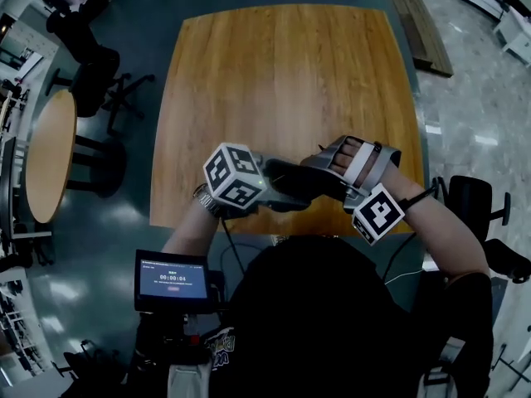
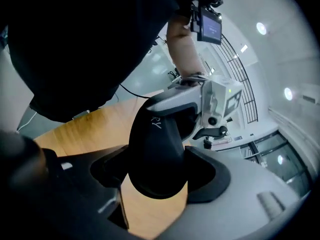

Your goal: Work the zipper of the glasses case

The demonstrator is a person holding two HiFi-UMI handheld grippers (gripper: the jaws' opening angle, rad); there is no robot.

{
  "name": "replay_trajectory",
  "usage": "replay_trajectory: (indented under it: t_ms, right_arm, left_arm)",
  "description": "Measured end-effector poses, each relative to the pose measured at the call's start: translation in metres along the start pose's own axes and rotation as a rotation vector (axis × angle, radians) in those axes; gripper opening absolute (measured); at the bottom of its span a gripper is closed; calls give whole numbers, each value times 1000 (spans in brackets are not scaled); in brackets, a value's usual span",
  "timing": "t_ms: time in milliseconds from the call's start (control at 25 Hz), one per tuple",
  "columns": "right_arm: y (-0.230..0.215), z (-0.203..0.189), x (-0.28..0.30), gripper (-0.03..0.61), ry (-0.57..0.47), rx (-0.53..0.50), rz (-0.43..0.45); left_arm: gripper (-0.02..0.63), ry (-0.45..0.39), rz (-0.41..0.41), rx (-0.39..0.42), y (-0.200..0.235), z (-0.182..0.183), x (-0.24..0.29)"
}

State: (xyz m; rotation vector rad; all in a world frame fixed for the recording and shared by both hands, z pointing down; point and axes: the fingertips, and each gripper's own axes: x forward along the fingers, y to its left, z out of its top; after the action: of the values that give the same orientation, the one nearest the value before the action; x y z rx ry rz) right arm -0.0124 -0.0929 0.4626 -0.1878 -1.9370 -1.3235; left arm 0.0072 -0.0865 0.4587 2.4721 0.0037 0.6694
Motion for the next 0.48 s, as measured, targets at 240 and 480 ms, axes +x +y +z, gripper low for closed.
replay_trajectory:
  t_ms: [240,480]
  right_arm:
    - [8,22,-16,343,-28,-9,52]
    - [-15,-2,-69,352,-108,354,5]
  left_arm:
    - [284,24,-85,29,-25,-5,13]
    - [275,-23,-30,82,-25,-8,-6]
